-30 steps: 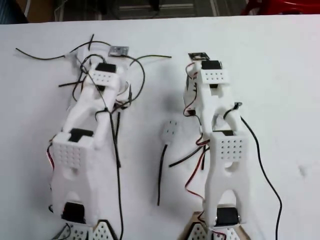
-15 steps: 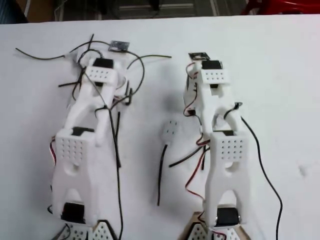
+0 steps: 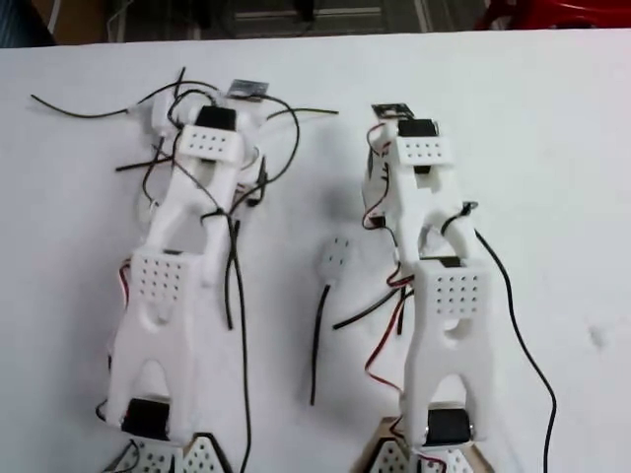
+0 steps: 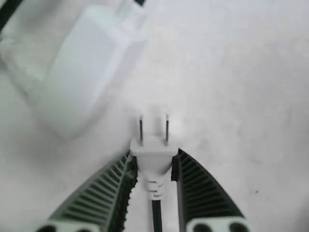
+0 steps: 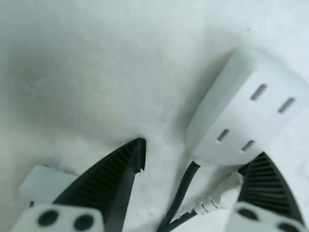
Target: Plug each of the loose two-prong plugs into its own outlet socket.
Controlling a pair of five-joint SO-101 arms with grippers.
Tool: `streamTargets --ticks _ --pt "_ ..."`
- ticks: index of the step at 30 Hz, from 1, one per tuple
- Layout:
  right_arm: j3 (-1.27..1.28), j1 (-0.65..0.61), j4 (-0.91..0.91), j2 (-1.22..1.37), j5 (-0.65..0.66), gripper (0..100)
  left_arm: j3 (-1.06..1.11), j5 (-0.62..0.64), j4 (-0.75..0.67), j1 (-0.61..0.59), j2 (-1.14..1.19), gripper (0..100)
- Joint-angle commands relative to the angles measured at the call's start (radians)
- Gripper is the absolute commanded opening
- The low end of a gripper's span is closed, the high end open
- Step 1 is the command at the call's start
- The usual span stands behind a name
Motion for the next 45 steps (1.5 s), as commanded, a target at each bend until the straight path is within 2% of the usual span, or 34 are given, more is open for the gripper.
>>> streamTargets --ticks 1,6,11,17,23,29,33,39,42,45 --pt "-0.012 0.012 -0.033 0.007 0.008 30.8 -0.118 -0.048 0.078 -0.004 0.047 2" --pt "-0.012 0.012 -0.047 0.008 0.008 30.8 -0.272 -0.064 0.138 -0.002 0.102 2" --pt "-0.012 0.012 -0.059 0.01 0.008 30.8 -0.525 -0.061 0.209 -0.019 0.104 2" --pt "-0.012 0.012 -0.061 0.013 0.008 30.8 -0.709 0.046 0.21 0.008 0.104 2" --pt "-0.012 0.012 -0.073 0.013 0.008 30.8 -0.71 0.048 0.21 0.045 0.027 2" --pt "-0.012 0.01 -0.074 0.013 0.008 30.8 -0.694 0.049 0.212 0.045 -0.17 2" --pt "-0.012 0.01 -0.085 0.013 0.009 30.8 -0.542 0.049 0.212 0.047 -0.364 2" --pt "-0.012 0.01 -0.087 0.013 0.009 30.8 -0.035 0.058 0.201 0.047 -0.831 2" --pt "-0.012 0.01 -0.087 0.013 0.009 30.8 0.172 0.13 0.143 0.047 -1.049 2" --pt "-0.011 0.01 -0.085 0.013 0.009 30.8 0.377 0.149 0.02 0.047 -1.227 2"
